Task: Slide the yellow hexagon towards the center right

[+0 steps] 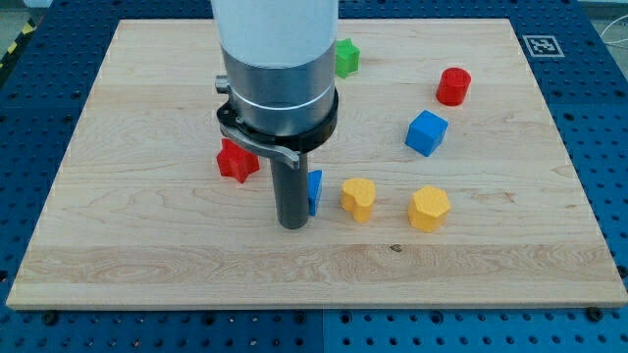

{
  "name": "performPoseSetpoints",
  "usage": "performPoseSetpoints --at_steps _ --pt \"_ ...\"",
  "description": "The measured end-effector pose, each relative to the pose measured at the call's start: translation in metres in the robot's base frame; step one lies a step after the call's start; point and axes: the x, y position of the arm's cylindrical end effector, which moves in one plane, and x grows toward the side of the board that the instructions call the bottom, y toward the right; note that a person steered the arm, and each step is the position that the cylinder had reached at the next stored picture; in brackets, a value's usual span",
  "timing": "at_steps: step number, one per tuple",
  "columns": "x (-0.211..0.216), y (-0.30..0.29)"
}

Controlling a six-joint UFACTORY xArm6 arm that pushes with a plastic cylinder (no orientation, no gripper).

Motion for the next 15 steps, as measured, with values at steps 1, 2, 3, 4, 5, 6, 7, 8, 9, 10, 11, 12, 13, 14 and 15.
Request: performPoseSetpoints --at_steps 1,2,3,4,5,6,7,8,9,10,11,12,13,14,15 --pt "-0.004 0.011" --pt "-0.006 0.020" --pt "-0.006 0.018" --pt "0.012 0.022" --pt "0.030 0.051" --pt "0.028 0.072" --pt "0.020 0.087" --pt "0.018 0.110" --pt "0.008 0.118" --pt "0.000 0.137" --pt "-0.015 0.160" --pt "-0.030 0.180" --pt "-0.041 0.202" --pt "-0.036 0.217" --pt "-0.031 0.234"
